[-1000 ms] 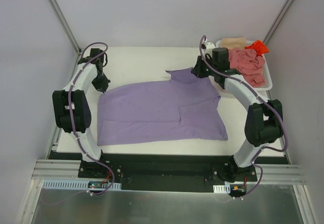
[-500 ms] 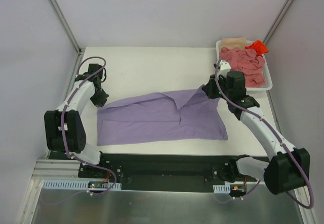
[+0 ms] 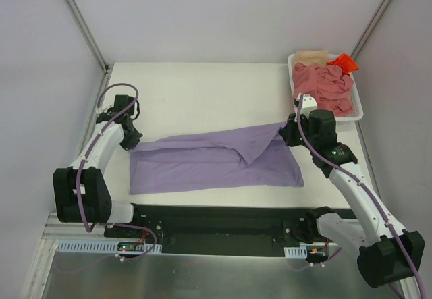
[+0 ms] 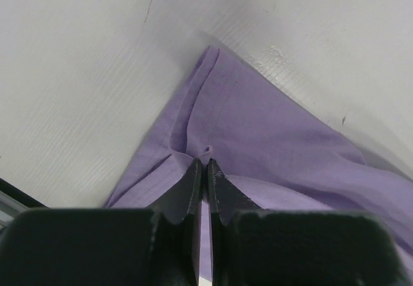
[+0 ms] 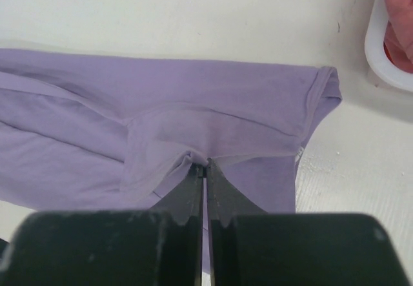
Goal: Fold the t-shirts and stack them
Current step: Fold the other side of the tshirt into a rectangle
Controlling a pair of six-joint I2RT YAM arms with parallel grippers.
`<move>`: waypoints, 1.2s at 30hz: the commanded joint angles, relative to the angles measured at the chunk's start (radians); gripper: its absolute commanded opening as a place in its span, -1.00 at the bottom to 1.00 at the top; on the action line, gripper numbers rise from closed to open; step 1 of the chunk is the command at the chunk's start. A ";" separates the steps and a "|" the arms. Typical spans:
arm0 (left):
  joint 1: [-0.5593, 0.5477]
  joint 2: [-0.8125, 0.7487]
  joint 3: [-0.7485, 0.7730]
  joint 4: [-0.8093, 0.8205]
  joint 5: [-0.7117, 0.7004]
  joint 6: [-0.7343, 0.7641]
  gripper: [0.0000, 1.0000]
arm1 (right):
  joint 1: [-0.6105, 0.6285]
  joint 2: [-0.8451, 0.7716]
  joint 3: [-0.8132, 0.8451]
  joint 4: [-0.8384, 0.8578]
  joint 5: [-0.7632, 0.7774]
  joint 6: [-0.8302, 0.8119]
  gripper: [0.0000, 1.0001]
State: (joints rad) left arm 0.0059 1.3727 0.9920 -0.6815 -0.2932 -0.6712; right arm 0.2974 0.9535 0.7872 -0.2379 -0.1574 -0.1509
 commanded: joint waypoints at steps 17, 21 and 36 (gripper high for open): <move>-0.003 -0.113 -0.193 0.025 -0.147 -0.116 -0.64 | 0.003 -0.174 -0.101 -0.348 0.191 0.131 -0.90; -0.001 -0.141 -0.184 0.013 -0.144 -0.111 0.23 | 0.002 -0.235 -0.140 -0.495 0.249 0.241 -0.54; -0.076 -0.130 -0.084 0.177 0.382 0.033 0.98 | 0.015 -0.181 -0.085 -0.241 -0.153 0.223 0.93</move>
State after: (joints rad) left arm -0.0235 1.1755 0.8886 -0.5983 -0.1459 -0.7174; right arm 0.2977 0.6777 0.6872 -0.6697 -0.0368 0.0856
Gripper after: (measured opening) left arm 0.990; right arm 0.963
